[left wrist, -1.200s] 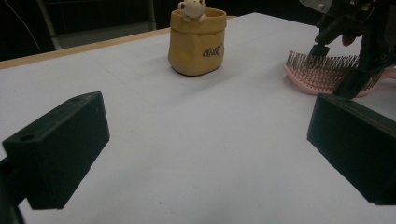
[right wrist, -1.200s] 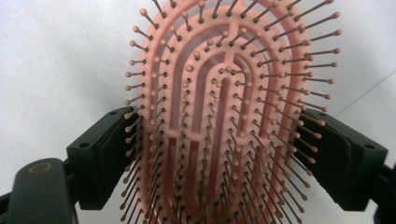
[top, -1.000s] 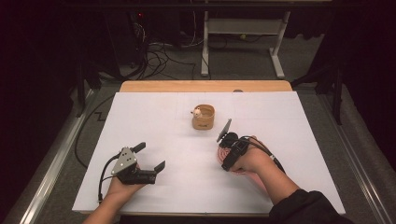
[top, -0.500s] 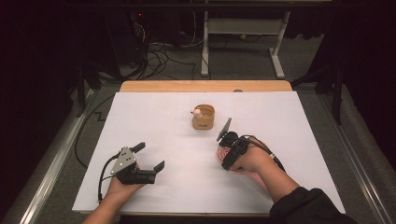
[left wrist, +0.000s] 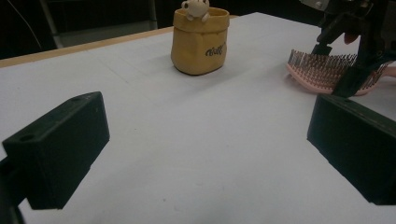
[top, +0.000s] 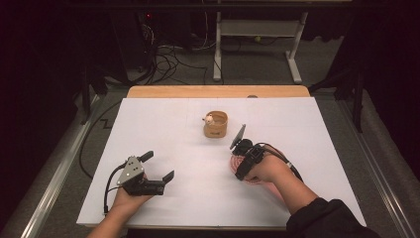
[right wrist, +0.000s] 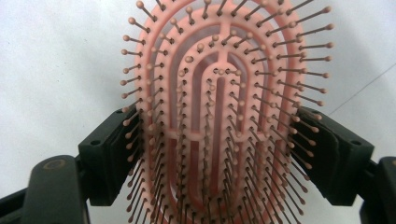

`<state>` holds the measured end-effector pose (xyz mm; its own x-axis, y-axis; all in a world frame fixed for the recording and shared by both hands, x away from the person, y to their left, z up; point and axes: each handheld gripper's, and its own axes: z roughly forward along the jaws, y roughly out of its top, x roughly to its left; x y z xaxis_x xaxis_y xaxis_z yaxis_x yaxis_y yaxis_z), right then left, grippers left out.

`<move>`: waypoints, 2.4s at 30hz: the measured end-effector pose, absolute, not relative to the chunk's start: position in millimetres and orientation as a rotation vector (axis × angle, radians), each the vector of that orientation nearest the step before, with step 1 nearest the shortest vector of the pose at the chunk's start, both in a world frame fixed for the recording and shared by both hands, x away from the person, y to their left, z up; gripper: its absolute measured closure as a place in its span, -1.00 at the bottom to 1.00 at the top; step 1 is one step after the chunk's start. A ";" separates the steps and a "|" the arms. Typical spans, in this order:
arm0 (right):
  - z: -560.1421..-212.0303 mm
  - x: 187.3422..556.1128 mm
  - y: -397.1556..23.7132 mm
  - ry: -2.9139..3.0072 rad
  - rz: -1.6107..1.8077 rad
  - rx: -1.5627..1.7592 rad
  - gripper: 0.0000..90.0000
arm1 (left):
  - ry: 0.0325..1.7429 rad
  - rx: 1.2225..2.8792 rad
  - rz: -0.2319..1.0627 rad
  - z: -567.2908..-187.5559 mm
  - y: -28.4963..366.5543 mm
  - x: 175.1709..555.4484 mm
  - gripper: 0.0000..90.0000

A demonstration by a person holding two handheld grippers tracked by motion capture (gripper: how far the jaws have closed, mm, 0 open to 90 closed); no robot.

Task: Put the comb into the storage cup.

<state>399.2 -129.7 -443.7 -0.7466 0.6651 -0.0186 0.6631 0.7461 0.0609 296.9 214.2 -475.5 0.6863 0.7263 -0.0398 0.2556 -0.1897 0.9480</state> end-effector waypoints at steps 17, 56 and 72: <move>-435.0 395.5 -127.7 2.887 0.075 1.096 -0.54 | 0.787 1.753 0.516 -475.2 214.8 297.0 -1.00; -395.6 387.3 -154.7 2.778 0.320 1.070 -0.54 | 0.788 1.756 0.511 -475.5 214.6 297.1 -1.00; -378.6 383.8 -172.9 2.658 0.600 1.117 -0.54 | 0.791 1.752 0.513 -475.4 214.8 297.1 -1.00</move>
